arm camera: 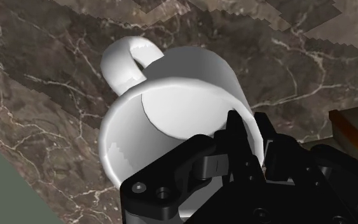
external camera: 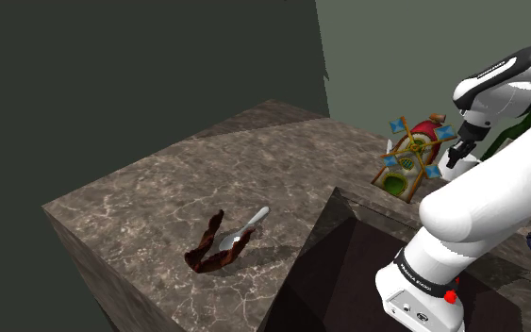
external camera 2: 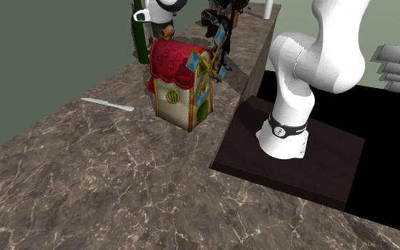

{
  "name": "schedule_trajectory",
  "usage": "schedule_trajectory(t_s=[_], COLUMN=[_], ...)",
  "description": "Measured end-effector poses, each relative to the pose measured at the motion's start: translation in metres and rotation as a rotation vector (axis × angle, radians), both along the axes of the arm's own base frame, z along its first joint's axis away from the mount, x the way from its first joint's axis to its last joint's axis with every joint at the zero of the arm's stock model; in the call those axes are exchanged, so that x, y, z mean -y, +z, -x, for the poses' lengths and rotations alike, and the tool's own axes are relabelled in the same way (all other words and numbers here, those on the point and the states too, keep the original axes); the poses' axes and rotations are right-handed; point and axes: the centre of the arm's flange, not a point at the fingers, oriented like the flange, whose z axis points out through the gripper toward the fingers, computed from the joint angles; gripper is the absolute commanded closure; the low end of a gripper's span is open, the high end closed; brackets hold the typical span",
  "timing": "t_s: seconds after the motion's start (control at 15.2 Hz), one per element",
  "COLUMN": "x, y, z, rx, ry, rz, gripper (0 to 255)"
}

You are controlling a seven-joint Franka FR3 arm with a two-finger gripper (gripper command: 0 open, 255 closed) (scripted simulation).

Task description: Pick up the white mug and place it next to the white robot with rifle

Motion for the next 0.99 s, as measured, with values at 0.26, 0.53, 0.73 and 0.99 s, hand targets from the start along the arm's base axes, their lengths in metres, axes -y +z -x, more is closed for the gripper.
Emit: schedule_trajectory(t_s=[0.26,0.53,0.73,0.99], x=[0.000,0.001,0.001,0.001], y=[-0.015,-0.017,-0.017,-0.017], z=[0.002,0.002,0.002,0.002], rx=[0.000,0.000,0.000,0.000], ry=[0.000,0.000,0.000,0.000], rz=[0.000,0.001,0.001,0.001], gripper=[255,255,0,0])
